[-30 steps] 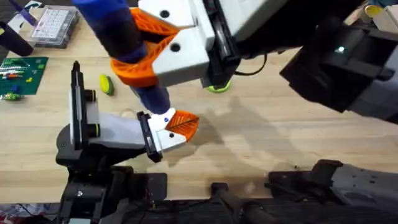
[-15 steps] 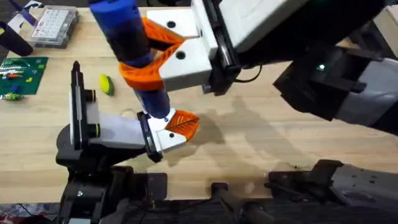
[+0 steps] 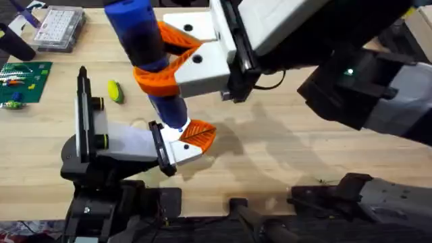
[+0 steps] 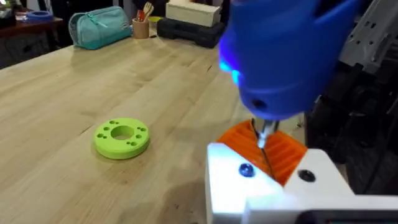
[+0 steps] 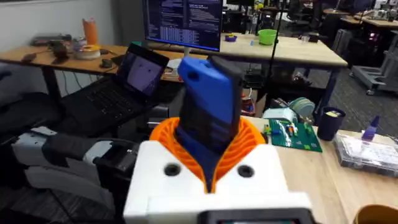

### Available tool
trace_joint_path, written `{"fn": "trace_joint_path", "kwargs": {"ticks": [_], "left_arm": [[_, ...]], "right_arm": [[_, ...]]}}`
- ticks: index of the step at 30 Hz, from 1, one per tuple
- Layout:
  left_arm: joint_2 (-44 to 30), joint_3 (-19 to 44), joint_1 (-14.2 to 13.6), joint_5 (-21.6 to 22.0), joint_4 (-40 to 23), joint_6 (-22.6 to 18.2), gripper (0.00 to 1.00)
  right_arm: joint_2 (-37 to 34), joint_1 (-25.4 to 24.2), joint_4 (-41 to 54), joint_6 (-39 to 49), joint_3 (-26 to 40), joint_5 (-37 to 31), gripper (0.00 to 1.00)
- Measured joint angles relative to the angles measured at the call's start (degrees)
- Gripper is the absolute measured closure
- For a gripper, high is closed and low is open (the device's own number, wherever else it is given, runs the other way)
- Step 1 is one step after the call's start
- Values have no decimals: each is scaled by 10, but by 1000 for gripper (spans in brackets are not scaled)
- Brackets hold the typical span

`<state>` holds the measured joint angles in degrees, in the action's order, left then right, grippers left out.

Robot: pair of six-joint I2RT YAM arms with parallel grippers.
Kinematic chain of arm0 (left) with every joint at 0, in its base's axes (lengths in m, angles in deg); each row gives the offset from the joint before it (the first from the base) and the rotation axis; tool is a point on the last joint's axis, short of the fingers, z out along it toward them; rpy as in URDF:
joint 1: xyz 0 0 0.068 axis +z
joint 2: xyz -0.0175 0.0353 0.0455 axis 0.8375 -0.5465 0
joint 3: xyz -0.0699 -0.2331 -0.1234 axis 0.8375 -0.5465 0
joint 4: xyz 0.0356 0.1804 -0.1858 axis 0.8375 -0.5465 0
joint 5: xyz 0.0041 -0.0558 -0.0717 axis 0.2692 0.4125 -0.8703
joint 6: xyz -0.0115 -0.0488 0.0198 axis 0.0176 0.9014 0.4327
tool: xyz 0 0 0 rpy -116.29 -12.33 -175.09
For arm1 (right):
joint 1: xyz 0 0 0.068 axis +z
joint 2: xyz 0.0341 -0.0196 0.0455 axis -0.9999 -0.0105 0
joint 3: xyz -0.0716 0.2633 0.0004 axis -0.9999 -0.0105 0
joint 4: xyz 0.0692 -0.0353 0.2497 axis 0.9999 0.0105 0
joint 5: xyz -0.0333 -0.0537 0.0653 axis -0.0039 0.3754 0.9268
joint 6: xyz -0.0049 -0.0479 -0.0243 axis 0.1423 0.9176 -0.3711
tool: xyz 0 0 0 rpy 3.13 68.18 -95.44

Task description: Pick up the gripper from the table and insert it into the empty holder that is missing its gripper. Then pick up a screw, insert it into the mounting hole, and use the screwdriver to tighten it. Finally, clean up the table by picking up the vegetable and placing it into the bucket.

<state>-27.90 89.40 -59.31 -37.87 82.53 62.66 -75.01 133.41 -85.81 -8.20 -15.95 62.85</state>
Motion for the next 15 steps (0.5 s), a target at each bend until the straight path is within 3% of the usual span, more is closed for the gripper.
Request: {"fn": "trace_joint_path", "kwargs": {"ticks": [15], "left_arm": [[0, 0, 0, 0, 0, 0, 996]], "right_arm": [[0, 0, 0, 4, -4, 0, 976]]}}
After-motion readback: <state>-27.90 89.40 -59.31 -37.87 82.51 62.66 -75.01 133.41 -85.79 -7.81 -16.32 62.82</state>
